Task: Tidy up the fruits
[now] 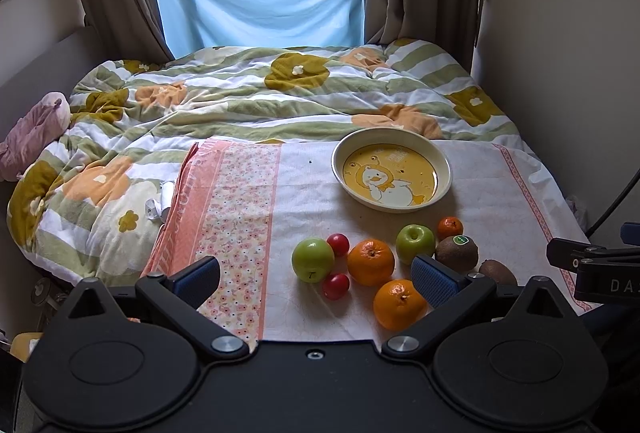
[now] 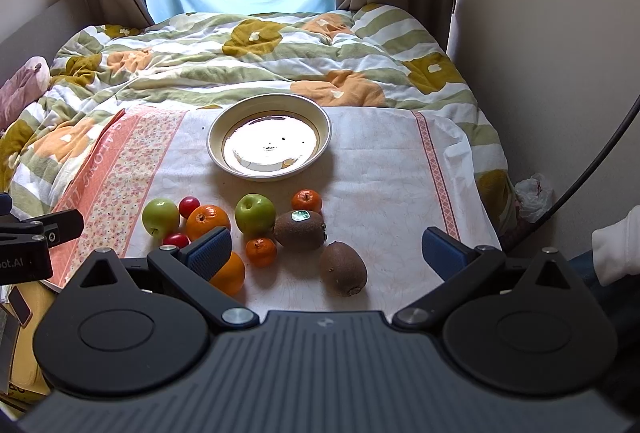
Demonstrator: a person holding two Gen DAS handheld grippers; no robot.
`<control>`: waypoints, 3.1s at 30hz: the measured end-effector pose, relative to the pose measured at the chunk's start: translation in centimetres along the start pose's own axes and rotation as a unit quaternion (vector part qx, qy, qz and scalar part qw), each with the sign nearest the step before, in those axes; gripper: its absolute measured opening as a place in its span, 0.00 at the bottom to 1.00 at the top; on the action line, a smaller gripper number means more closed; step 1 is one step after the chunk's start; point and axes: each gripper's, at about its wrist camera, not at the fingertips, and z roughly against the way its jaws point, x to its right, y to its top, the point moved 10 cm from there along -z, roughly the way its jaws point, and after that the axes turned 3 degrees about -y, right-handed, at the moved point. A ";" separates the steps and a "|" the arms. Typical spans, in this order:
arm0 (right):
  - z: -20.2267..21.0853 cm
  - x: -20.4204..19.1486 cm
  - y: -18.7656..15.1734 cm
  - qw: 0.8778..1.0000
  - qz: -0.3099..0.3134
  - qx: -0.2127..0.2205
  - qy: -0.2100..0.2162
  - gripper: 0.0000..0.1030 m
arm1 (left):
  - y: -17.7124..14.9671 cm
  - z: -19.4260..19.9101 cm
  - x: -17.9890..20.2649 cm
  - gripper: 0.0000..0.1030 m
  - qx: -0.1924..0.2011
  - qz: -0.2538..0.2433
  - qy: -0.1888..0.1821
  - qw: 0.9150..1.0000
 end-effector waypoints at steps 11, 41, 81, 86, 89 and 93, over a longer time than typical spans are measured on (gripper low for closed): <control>-0.1 0.1 0.0 1.000 -0.001 0.000 0.000 1.00 | 0.6 0.0 0.0 1.00 0.002 0.000 0.002 1.000; 0.1 0.2 0.5 1.000 -0.005 -0.013 0.010 1.00 | 0.9 0.6 0.1 1.00 0.011 0.005 -0.004 1.000; -15.5 -12.0 -7.6 0.987 -0.066 -0.147 0.000 1.00 | -2.3 -22.2 -2.1 0.80 -0.148 -0.128 -0.124 0.973; -15.9 -12.3 -7.9 0.985 -0.074 -0.154 -0.011 0.97 | -2.5 -22.9 -1.5 0.56 -0.158 -0.116 -0.169 0.966; -16.0 -12.4 -8.0 0.984 -0.078 -0.157 -0.015 0.94 | -2.6 -23.0 -1.4 0.57 -0.159 -0.119 -0.175 0.964; -16.3 -12.6 -8.1 0.983 -0.084 -0.160 -0.017 0.88 | -2.7 -22.8 -1.5 0.57 -0.158 -0.123 -0.184 0.962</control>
